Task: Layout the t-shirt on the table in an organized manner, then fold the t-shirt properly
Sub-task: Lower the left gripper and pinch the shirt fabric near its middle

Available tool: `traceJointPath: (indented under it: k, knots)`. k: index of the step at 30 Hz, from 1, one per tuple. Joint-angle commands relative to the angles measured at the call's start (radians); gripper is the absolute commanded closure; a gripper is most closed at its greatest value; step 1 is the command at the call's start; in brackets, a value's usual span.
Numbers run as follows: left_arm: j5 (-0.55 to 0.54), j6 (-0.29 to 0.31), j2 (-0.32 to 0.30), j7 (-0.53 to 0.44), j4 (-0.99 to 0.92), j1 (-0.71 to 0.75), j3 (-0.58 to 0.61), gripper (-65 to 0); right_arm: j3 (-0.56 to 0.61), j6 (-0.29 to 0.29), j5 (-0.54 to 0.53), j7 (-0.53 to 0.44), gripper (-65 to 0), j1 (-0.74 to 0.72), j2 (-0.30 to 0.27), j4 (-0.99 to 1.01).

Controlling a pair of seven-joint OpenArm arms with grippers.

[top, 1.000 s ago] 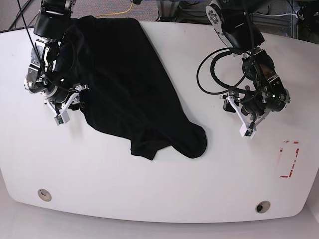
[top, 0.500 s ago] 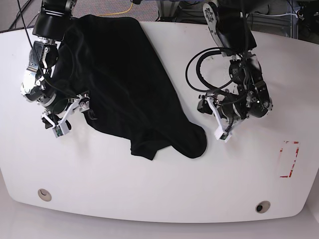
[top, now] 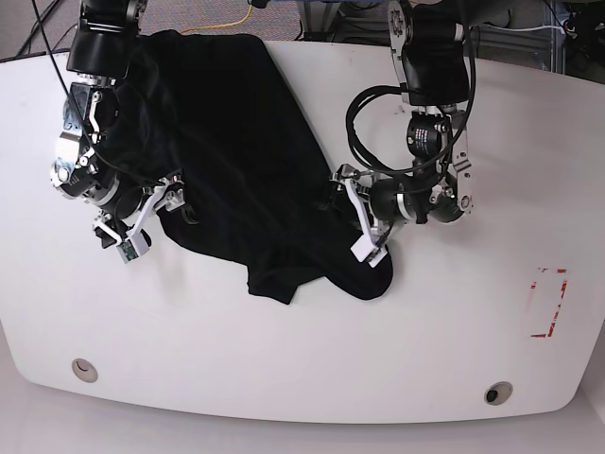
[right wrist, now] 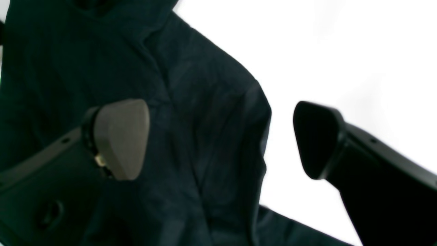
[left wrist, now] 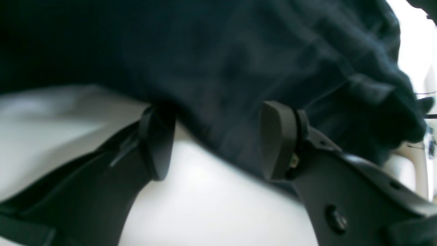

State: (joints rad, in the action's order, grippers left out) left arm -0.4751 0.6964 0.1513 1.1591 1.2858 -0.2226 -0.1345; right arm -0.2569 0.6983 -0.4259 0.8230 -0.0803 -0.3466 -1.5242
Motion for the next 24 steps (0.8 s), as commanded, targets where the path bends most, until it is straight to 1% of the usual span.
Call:
traceJointPath:
  k: [1, 8, 15, 19, 22, 24]
  knots:
    - [-0.029, 0.002, 0.006, -0.043, -0.005, -0.021, 0.022, -36.5, -0.008, 0.0, -0.018, -0.023, -65.0, -0.02, -0.019, -0.017]
    - [-0.029, 0.002, 0.006, -0.078, -0.07, -0.021, 0.054, -36.5, -0.008, 0.0, -0.02, -0.021, -65.0, -0.02, -0.018, -0.017]
    - [-0.03, 0.002, 0.006, -0.077, -0.008, -0.014, 0.075, -36.5, -0.008, 0.0, -0.02, -0.021, -65.0, -0.02, -0.018, -0.017]
    - [-0.027, 0.002, 0.006, -0.077, -0.01, -0.019, 0.078, -36.5, -0.008, 0.0, -0.02, -0.021, -65.0, -0.02, -0.018, -0.017]
    - [-0.026, -0.059, 0.006, -0.077, -0.039, -0.022, 0.078, -36.5, -0.008, 0.0, -0.021, -0.021, -65.0, -0.02, -0.018, -0.017]
    - [-0.027, -0.086, 0.006, -0.077, -0.059, -0.022, 0.078, -36.5, -0.008, 0.0, -0.023, -0.021, -65.0, -0.02, -0.018, -0.019]
